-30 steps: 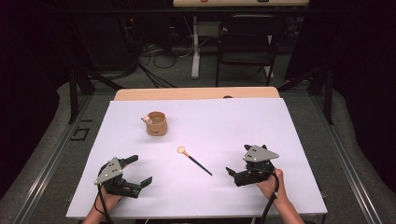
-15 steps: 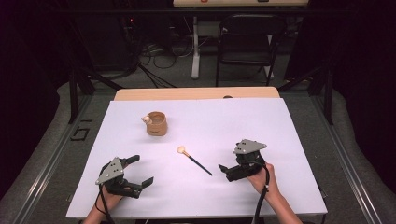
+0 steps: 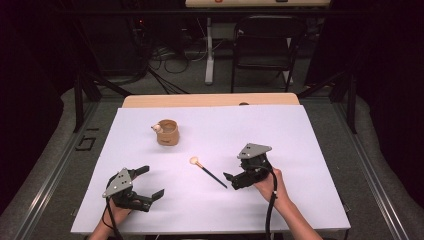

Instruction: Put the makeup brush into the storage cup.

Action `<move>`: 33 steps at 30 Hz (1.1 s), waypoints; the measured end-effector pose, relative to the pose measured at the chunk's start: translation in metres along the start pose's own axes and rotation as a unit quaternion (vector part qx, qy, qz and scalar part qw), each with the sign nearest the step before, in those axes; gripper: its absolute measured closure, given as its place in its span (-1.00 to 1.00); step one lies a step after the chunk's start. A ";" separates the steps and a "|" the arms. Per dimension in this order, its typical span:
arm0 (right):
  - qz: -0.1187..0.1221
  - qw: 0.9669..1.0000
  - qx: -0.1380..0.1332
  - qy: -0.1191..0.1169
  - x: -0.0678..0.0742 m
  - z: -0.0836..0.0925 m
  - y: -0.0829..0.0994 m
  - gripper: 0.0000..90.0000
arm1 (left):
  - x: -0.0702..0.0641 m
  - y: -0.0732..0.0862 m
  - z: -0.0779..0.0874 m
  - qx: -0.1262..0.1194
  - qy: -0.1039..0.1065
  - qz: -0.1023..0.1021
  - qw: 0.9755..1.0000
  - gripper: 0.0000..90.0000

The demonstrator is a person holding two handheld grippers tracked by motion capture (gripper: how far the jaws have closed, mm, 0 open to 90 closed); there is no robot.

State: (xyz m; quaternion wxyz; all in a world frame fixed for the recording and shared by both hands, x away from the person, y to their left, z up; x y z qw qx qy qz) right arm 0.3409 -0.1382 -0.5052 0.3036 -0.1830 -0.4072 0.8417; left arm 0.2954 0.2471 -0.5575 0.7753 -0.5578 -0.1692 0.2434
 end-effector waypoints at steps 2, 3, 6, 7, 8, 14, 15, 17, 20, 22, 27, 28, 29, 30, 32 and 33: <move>-0.004 1.000 0.004 -0.004 0.001 -0.003 -0.002 -1.00 | 0.000 0.000 0.000 0.000 0.000 0.000 1.000 -1.00; -0.003 1.000 0.008 -0.004 0.001 -0.004 -0.004 -1.00 | 0.000 0.000 0.000 0.000 0.000 -0.001 1.000 -1.00; -0.004 1.000 0.022 -0.011 0.002 -0.009 -0.008 -1.00 | -0.001 0.000 0.001 -0.001 0.000 0.000 1.000 -1.00; -0.006 1.000 0.027 -0.014 0.002 -0.011 -0.009 -1.00 | -0.001 0.000 0.001 -0.001 0.000 0.000 1.000 -1.00; -0.006 0.999 0.033 -0.017 0.002 -0.012 -0.009 -1.00 | -0.001 0.000 0.001 -0.001 0.000 -0.001 1.000 -1.00; -0.001 0.998 0.059 -0.024 0.005 -0.023 -0.014 -1.00 | 0.000 0.000 0.001 -0.001 -0.001 -0.002 1.000 -1.00; -0.001 0.997 0.070 -0.028 0.005 -0.026 -0.016 -1.00 | 0.000 -0.001 0.001 -0.001 -0.001 -0.002 1.000 -1.00; -0.004 0.997 0.076 -0.029 0.006 -0.028 -0.018 -1.00 | -0.001 0.000 0.001 -0.003 -0.004 -0.001 1.000 -1.00; -0.003 0.996 0.088 -0.030 0.007 -0.032 -0.022 -1.00 | -0.001 0.000 0.000 -0.003 -0.004 -0.001 1.000 -1.00; -0.003 0.995 0.097 -0.031 0.007 -0.034 -0.024 -1.00 | -0.001 0.000 0.000 -0.003 -0.003 -0.001 1.000 -1.00; -0.005 0.991 0.132 -0.029 0.009 -0.042 -0.030 -1.00 | -0.001 -0.001 0.000 -0.002 0.000 -0.003 1.000 -1.00; -0.005 0.990 0.135 -0.030 0.009 -0.043 -0.031 -1.00 | -0.001 -0.001 0.000 -0.001 0.001 -0.002 1.000 -1.00; -0.004 0.990 0.141 -0.032 0.009 -0.044 -0.032 -1.00 | -0.001 -0.001 0.000 -0.002 0.001 -0.003 1.000 -1.00; -0.003 0.989 0.146 -0.030 0.010 -0.045 -0.032 -1.00 | -0.001 -0.001 0.000 -0.001 0.001 -0.004 1.000 -1.00; 0.001 0.985 0.173 -0.030 0.010 -0.050 -0.034 -1.00 | -0.001 -0.001 0.000 -0.001 0.001 -0.003 1.000 -1.00; 0.000 0.983 0.179 -0.028 0.011 -0.051 -0.034 -1.00 | -0.001 -0.001 0.000 -0.002 0.001 -0.003 1.000 -1.00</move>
Point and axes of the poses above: each handheld gripper's, and its own axes: z roughly backward along the jaws, y roughly out of its underside, x roughly to its left, the point moved 1 cm from there along -z, roughly forward along the jaws, and after that the axes turned 1 degree about -z, right-handed, at the moved point
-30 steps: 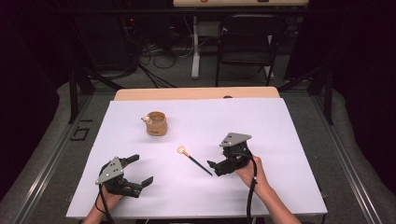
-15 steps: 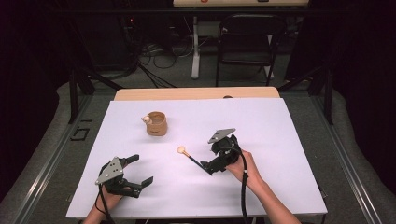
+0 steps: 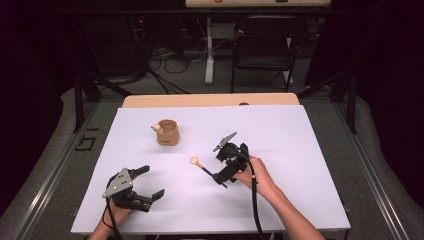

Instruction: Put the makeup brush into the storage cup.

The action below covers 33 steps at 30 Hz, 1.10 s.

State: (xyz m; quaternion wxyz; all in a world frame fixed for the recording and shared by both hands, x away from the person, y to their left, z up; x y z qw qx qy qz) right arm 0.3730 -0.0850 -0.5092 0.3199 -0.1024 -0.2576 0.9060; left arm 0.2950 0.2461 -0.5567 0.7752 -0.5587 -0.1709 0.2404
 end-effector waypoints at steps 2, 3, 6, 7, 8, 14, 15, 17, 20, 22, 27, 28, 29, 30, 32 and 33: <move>0.003 1.000 0.011 0.002 0.001 -0.004 -0.001 -1.00 | 0.000 0.000 0.000 0.001 0.000 -0.002 1.000 -1.00; 0.007 1.000 0.023 0.006 0.002 -0.005 -0.002 -0.99 | 0.000 0.000 0.000 0.001 0.001 -0.003 1.000 -1.00; 0.007 0.999 0.038 0.009 0.006 -0.008 -0.004 -0.76 | -0.001 0.000 0.000 0.001 -0.006 -0.003 1.000 -1.00; 0.010 0.999 0.043 0.011 0.006 -0.008 -0.004 -0.69 | -0.001 0.000 0.000 0.001 -0.005 -0.003 1.000 -1.00; 0.010 0.999 0.049 0.013 0.007 -0.009 -0.005 -0.69 | 0.000 0.000 0.000 0.002 0.002 -0.002 1.000 -1.00; 0.020 0.997 0.072 0.014 0.012 -0.013 -0.009 -0.54 | -0.001 0.000 -0.001 0.002 -0.007 -0.001 1.000 -1.00; 0.023 0.997 0.074 0.013 0.013 -0.013 -0.009 -0.50 | -0.001 0.000 -0.001 0.002 -0.006 -0.002 1.000 -1.00; 0.029 0.996 0.082 0.012 0.014 -0.015 -0.010 -0.33 | -0.001 0.000 0.000 0.002 -0.006 -0.001 1.000 -1.00; 0.038 0.995 0.094 0.002 0.016 -0.018 -0.011 -0.11 | -0.001 0.000 -0.001 0.002 -0.006 -0.002 1.000 -1.00; 0.046 0.994 0.102 -0.002 0.018 -0.020 -0.012 -0.01 | -0.001 0.000 -0.001 0.002 -0.004 -0.001 1.000 -1.00; 0.051 0.989 0.139 -0.006 0.020 -0.026 -0.013 0.23 | -0.001 0.000 -0.001 0.003 -0.004 -0.002 1.000 -1.00; 0.051 0.989 0.139 -0.006 0.020 -0.026 -0.013 0.23 | -0.001 0.000 -0.001 0.003 -0.004 -0.002 1.000 -1.00; 0.053 0.988 0.144 -0.006 0.020 -0.027 -0.014 0.26 | -0.001 0.000 -0.001 0.003 -0.004 -0.002 1.000 -1.00; 0.051 0.987 0.154 -0.008 0.020 -0.028 -0.014 0.30 | -0.001 0.000 -0.001 0.002 -0.002 -0.003 1.000 -1.00; 0.048 0.985 0.164 -0.010 0.020 -0.030 -0.014 0.39 | -0.001 0.000 -0.001 0.003 -0.002 -0.002 1.000 -1.00; 0.051 0.983 0.178 -0.010 0.018 -0.033 -0.015 0.46 | -0.001 0.000 -0.001 0.003 -0.002 -0.003 1.000 -1.00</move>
Point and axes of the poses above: each handheld gripper's, and its own axes: z roughly backward along the jaws, y roughly out of its underside, x roughly to its left, the point moved 1 cm from there along -z, roughly forward along the jaws, and after that the axes turned 1 degree about -z, right-handed, at the moved point
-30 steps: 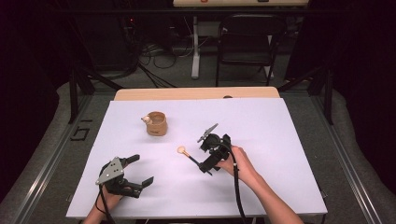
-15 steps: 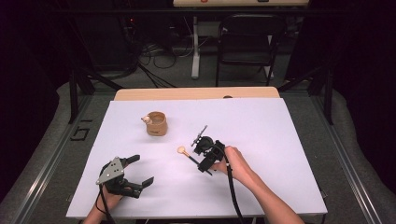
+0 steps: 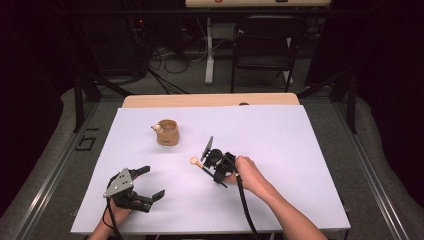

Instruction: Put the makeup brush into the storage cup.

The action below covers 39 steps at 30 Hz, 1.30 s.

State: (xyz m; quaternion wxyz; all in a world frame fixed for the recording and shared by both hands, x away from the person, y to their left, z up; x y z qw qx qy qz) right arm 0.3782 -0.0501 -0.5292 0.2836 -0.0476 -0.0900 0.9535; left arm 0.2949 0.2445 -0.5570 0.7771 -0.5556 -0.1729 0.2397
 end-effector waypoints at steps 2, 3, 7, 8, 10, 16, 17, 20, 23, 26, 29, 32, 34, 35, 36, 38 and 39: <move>-0.001 1.000 0.001 -0.002 0.000 -0.001 0.000 0.47 | 0.000 0.000 0.000 0.000 0.000 -0.001 1.000 -1.00; -0.001 1.000 0.006 -0.004 -0.001 -0.002 -0.001 0.49 | 0.000 0.000 0.000 0.001 0.000 -0.002 1.000 -1.00; -0.004 1.000 0.019 -0.003 0.001 -0.006 -0.004 0.57 | 0.000 0.000 0.000 0.000 -0.001 -0.001 1.000 -1.00; -0.005 1.000 0.024 -0.001 0.002 -0.007 -0.004 0.58 | 0.000 0.000 0.000 0.000 -0.001 -0.001 1.000 -1.00; -0.006 0.999 0.041 0.000 0.002 -0.007 -0.005 0.64 | 0.000 0.000 0.000 0.001 -0.002 -0.001 1.000 -1.00; -0.009 0.999 0.039 0.006 0.003 -0.010 -0.007 0.73 | 0.000 0.000 0.000 0.000 -0.001 -0.001 1.000 -1.00; -0.009 0.999 0.041 0.003 0.003 -0.009 -0.007 0.79 | 0.000 0.000 0.000 0.000 -0.001 -0.001 1.000 -1.00; -0.008 0.999 0.046 -0.003 0.004 -0.009 -0.008 0.86 | 0.000 0.000 0.000 0.001 0.000 -0.001 1.000 -1.00; -0.009 0.999 0.037 -0.004 0.003 -0.010 -0.007 0.87 | 0.000 0.000 0.000 0.001 0.000 -0.001 1.000 -1.00; -0.009 1.000 0.029 -0.003 0.002 -0.008 -0.006 0.88 | 0.000 0.000 0.000 0.001 -0.001 -0.001 1.000 -1.00; -0.005 1.000 0.020 -0.007 0.000 -0.003 -0.006 0.88 | 0.000 0.000 0.000 0.001 -0.001 -0.002 1.000 -1.00; 0.000 1.000 0.009 -0.006 0.000 0.003 -0.006 0.88 | 0.000 0.000 0.000 0.002 -0.001 -0.002 1.000 -1.00; 0.002 1.000 -0.001 0.000 0.000 0.008 -0.006 0.88 | 0.000 0.000 0.000 0.003 -0.002 -0.002 1.000 -1.00; 0.004 1.000 -0.008 0.001 -0.001 0.011 -0.006 0.88 | 0.000 0.000 0.000 0.003 -0.004 -0.003 1.000 -1.00; 0.006 1.000 -0.004 -0.001 -0.001 0.014 -0.006 0.88 | 0.000 0.000 0.000 0.003 -0.003 -0.003 1.000 -1.00; 0.006 1.000 -0.018 0.004 -0.002 0.018 -0.005 0.88 | 0.000 0.000 0.000 0.003 -0.003 -0.003 1.000 -1.00; 0.004 1.000 -0.024 0.003 -0.002 0.019 -0.005 0.88 | 0.000 0.000 0.000 0.003 -0.003 -0.003 1.000 -1.00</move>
Point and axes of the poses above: each handheld gripper's, and its own axes: z roughly backward along the jaws, y roughly out of its underside, x roughly to its left, the point moved 1 cm from there along -z, roughly forward along the jaws, and after that the axes turned 1 degree about -z, right-handed, at the moved point
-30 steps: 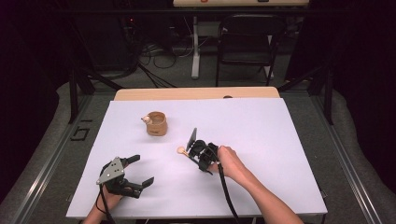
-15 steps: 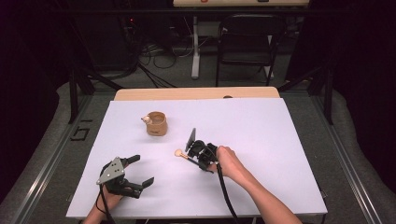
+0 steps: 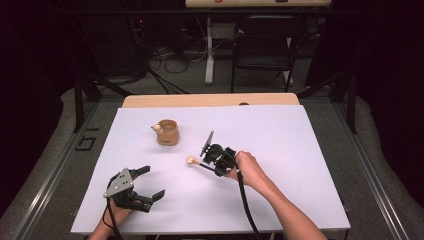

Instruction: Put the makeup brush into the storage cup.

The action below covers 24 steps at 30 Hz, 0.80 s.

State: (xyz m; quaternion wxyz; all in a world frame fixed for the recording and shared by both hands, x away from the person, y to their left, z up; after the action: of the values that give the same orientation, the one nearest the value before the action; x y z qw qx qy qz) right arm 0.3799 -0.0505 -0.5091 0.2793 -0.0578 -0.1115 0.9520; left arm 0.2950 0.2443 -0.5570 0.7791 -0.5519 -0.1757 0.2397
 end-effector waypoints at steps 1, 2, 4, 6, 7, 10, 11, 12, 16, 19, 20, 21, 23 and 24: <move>-0.001 1.000 -0.002 0.000 0.000 0.001 0.000 0.88 | 0.000 0.000 0.000 0.000 0.000 0.001 1.000 -1.00; 0.000 1.000 -0.004 0.001 -0.001 0.003 0.001 0.88 | 0.000 0.000 0.000 0.000 0.000 0.001 1.000 -1.00; 0.002 1.000 -0.002 0.001 -0.002 0.003 0.002 0.88 | 0.000 0.000 0.000 0.001 0.000 0.000 1.000 -1.00; 0.004 1.000 0.012 0.000 -0.001 -0.001 0.002 0.88 | 0.000 0.000 -0.001 0.001 0.000 0.000 1.000 -1.00; 0.007 1.000 0.019 0.000 0.000 -0.004 0.002 0.88 | -0.001 0.000 -0.001 0.001 0.001 0.000 1.000 -1.00; 0.013 0.999 0.036 -0.001 0.000 -0.013 0.002 0.88 | 0.000 0.000 -0.001 0.000 -0.002 0.000 1.000 -1.00; 0.013 0.999 0.040 -0.001 0.000 -0.014 0.002 0.88 | 0.000 0.000 0.000 0.001 0.000 0.001 1.000 -1.00; 0.012 0.999 0.047 -0.002 0.000 -0.017 0.001 0.88 | 0.000 0.000 -0.001 0.000 0.000 0.001 1.000 -1.00; 0.020 0.998 0.065 -0.002 0.000 -0.024 -0.001 0.88 | 0.000 0.000 -0.001 0.000 -0.001 0.000 1.000 -1.00; 0.021 0.997 0.077 -0.003 0.001 -0.029 -0.002 0.87 | -0.001 0.000 -0.001 0.000 0.000 -0.001 1.000 -1.00; 0.021 0.997 0.078 -0.004 0.000 -0.030 -0.003 0.87 | 0.000 0.000 -0.001 0.000 0.000 -0.001 1.000 -1.00; 0.023 0.997 0.079 -0.004 0.000 -0.030 -0.003 0.87 | 0.000 0.000 -0.001 0.000 0.000 0.000 1.000 -1.00; 0.022 0.997 0.080 -0.005 0.000 -0.030 -0.003 0.87 | 0.000 0.000 -0.001 -0.001 0.000 0.000 1.000 -1.00; 0.022 0.996 0.083 -0.005 0.000 -0.030 -0.003 0.87 | 0.000 0.000 -0.001 0.000 0.000 0.000 1.000 -1.00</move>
State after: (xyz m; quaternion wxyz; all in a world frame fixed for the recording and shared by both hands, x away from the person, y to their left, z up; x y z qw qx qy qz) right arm 0.3868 -0.0423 -0.5373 0.2614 -0.0317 -0.0323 0.9642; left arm 0.2952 0.2436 -0.5575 0.7790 -0.5520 -0.1757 0.2399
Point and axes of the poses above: each handheld gripper's, and its own axes: z roughly backward along the jaws, y roughly out of its underside, x roughly to its left, the point moved 1 cm from there along -z, roughly forward along the jaws, and after that the axes turned 1 degree about -z, right-handed, at the moved point
